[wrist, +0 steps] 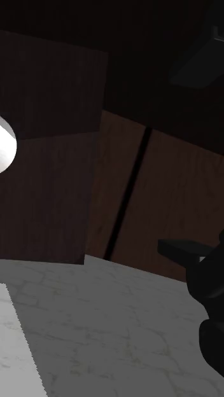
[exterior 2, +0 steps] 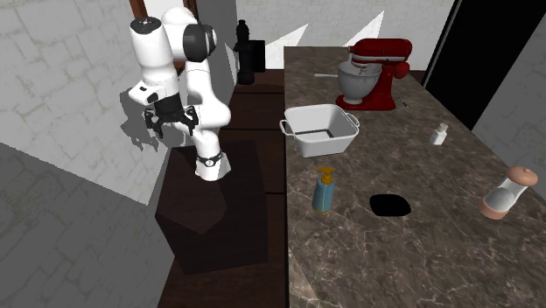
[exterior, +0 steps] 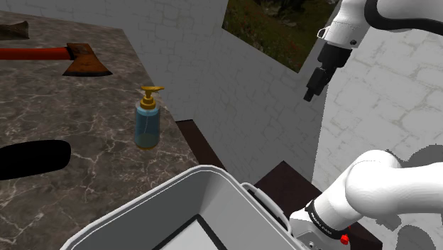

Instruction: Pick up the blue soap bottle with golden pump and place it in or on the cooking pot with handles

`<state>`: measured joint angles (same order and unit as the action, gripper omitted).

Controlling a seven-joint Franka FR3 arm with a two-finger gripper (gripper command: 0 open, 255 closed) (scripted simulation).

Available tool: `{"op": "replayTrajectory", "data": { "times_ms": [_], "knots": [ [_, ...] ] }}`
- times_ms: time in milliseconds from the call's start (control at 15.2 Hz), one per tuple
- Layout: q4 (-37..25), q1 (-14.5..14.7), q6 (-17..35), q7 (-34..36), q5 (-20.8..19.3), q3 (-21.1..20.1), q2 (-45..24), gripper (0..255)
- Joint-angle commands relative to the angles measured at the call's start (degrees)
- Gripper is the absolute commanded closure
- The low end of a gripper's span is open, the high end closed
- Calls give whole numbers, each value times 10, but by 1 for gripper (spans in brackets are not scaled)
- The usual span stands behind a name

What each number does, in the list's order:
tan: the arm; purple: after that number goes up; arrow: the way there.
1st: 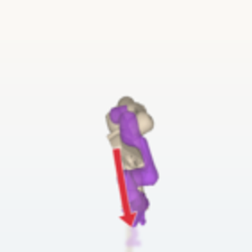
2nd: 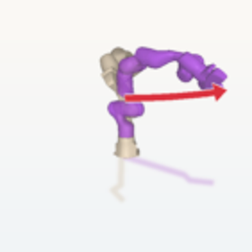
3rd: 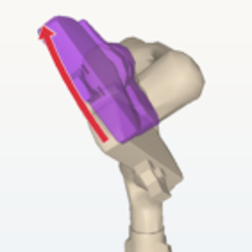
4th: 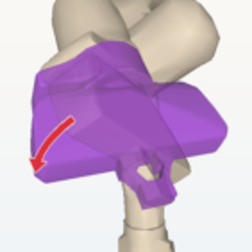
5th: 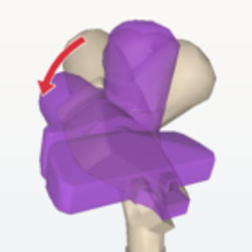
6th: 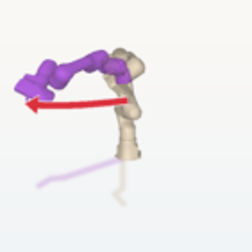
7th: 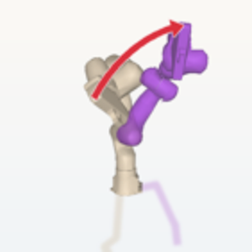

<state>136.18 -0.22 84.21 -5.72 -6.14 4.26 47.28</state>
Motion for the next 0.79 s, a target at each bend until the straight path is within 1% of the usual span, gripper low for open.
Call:
{"op": "replayTrajectory", "data": {
  "times_ms": [0,396,726],
  "knots": [
    [0,0,0,0,0,0,0,0],
    [27,32,80,59,60,-54,-18,0],
    [32,58,151,105,103,-101,-50,0]
  ]
}}
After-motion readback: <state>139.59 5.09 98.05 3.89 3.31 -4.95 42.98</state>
